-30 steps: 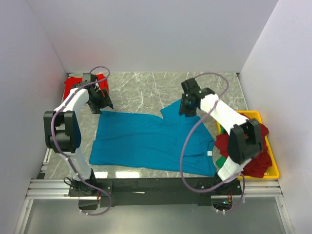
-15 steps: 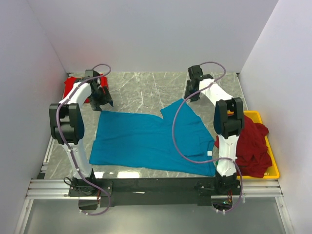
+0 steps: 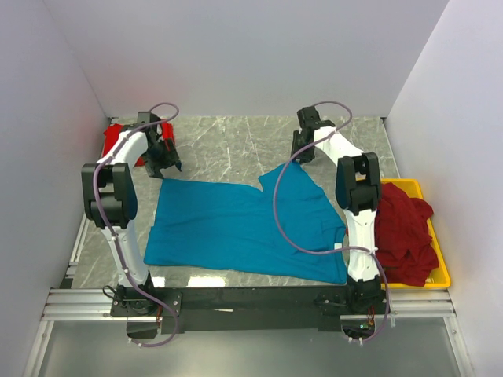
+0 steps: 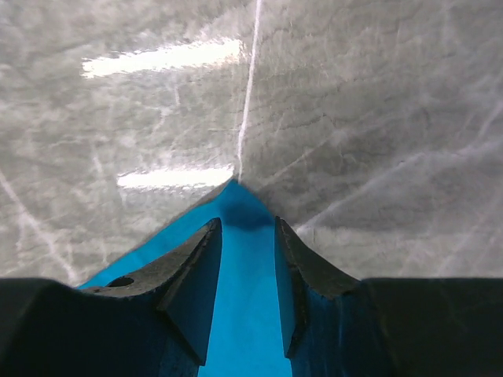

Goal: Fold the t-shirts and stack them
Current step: Fold the tshirt

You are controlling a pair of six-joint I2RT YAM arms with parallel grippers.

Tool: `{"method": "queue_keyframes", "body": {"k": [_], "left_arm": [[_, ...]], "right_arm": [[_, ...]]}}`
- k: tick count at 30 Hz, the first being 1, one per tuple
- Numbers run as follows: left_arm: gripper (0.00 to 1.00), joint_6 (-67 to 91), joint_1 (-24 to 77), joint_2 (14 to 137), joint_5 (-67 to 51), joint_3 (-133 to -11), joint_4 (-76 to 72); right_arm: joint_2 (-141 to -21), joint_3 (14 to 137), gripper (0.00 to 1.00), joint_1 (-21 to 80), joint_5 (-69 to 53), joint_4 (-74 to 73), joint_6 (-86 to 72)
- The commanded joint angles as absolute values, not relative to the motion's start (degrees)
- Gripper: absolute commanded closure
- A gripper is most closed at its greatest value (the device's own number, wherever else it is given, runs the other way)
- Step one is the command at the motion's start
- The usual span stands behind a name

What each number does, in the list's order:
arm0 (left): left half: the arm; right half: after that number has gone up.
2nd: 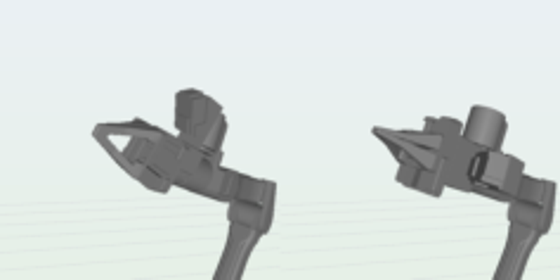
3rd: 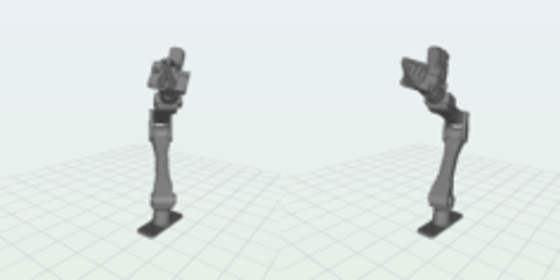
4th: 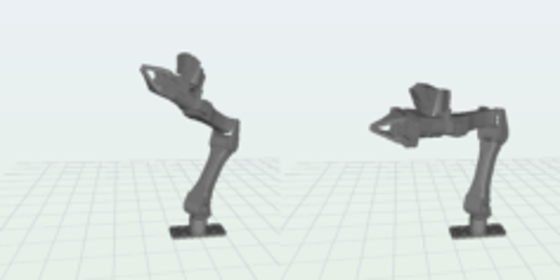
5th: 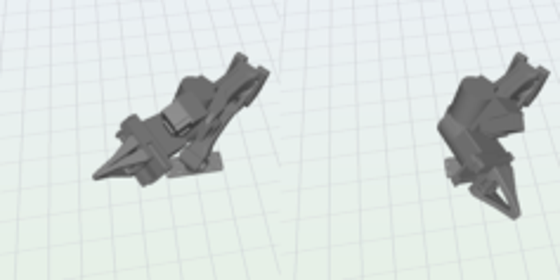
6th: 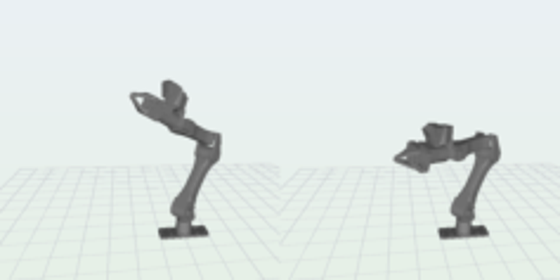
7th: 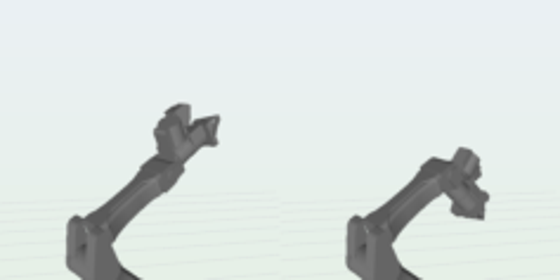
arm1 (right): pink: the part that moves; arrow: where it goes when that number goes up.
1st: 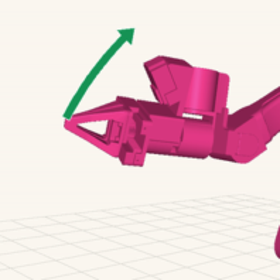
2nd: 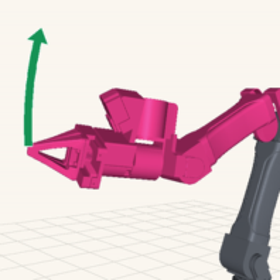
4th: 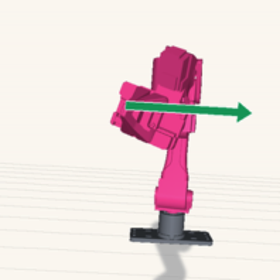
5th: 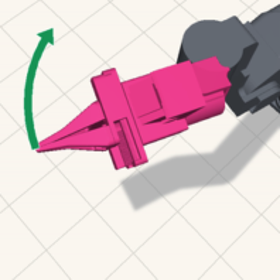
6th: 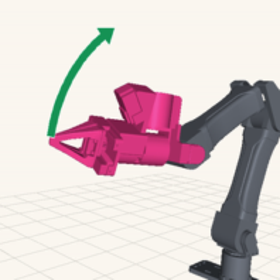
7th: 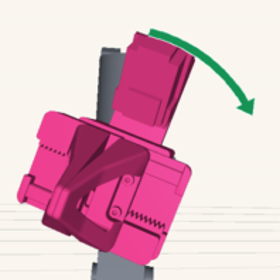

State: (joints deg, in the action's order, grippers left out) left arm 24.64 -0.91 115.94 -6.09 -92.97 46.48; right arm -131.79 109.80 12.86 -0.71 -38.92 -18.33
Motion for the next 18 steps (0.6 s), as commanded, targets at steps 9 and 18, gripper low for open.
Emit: {"method": "queue_keyframes", "body": {"k": [9, 18], "left_arm": [[0.28, 23.47, -2.37, 115.14, -5.19, -93.87, 47.02], [0.29, 23.9, -2.72, 115.75, -3.43, -93.6, 47.02]], "right_arm": [[-135.53, 115.31, 0.59, 13.01, -2.11, -39.55, -17.14], [-136.85, 115.14, 0.66, 13.36, -2.64, -40.17, -16.52]]}}
